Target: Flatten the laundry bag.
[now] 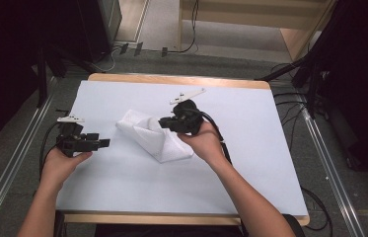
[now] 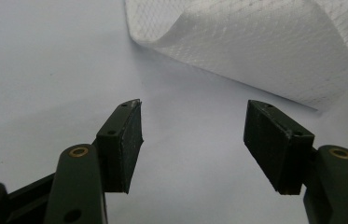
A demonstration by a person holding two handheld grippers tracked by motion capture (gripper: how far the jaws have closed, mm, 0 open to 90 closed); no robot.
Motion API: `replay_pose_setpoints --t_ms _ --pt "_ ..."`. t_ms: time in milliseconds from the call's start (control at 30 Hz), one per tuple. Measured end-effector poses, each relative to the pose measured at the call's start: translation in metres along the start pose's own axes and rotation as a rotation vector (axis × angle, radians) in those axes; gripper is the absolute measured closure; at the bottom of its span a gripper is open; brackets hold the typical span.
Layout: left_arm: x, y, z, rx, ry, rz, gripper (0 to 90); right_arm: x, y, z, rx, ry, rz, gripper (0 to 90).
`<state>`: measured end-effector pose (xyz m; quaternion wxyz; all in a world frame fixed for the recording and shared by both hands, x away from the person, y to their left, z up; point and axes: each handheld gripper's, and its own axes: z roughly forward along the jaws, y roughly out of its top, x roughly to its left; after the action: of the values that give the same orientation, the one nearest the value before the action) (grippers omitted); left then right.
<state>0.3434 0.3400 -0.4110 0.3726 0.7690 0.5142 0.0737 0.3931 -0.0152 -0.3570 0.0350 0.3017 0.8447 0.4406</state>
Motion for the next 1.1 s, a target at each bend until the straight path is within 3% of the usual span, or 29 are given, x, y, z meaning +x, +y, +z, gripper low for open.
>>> replay_pose_setpoints --t_ms 233,367,1100 --pt "0.000 0.001 0.001 0.006 -0.003 -0.003 39.2 -0.018 -0.030 0.012 0.064 -0.027 0.043 90.0" --pt "0.002 0.002 -0.001 0.002 -0.004 -0.008 39.6 -0.021 -0.042 0.023 0.086 -0.007 0.066 90.0" --pt "0.008 0.000 -0.015 -0.039 0.014 -0.023 39.6 0.019 -0.041 0.053 0.103 0.109 -0.004 89.7"
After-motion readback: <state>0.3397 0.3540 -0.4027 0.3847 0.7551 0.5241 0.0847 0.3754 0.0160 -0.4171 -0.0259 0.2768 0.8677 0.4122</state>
